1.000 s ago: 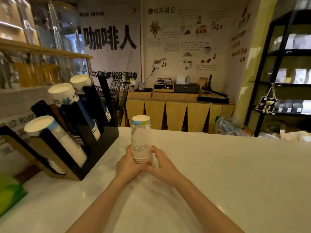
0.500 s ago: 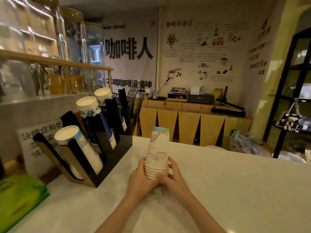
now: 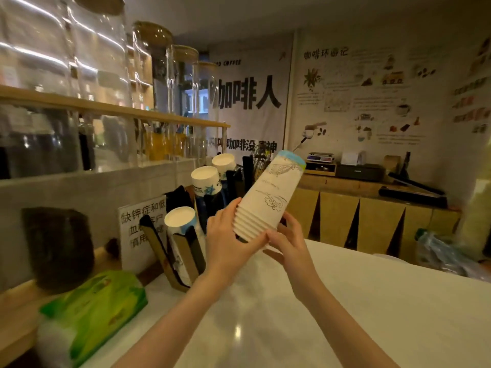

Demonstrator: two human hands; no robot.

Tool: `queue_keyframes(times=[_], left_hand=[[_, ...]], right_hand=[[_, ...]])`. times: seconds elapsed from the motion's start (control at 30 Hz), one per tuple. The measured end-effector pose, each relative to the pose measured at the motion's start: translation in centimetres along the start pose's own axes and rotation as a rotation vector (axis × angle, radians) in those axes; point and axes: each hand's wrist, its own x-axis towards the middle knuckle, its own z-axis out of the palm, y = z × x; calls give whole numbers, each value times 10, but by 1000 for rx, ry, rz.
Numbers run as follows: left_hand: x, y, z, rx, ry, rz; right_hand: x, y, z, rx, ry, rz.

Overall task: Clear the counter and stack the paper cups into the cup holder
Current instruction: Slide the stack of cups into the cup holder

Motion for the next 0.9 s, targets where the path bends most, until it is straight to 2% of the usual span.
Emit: queue_keyframes(times=[0.13, 0.3, 0.57, 0.77, 0.9], left_hand=[[25, 6, -39, 2, 97, 107], [43, 3, -78, -25, 134, 106], [42, -36, -119, -119, -53, 25], [47, -52, -134, -125, -148, -56], [45, -63, -132, -77, -234, -127]], right_hand=[[21, -33, 37, 21, 4, -116], [34, -55, 74, -35, -76, -276], [32, -33, 112, -173, -207, -291], [31, -17, 123, -223, -287, -246], [31, -6, 123, -175, -306, -153]])
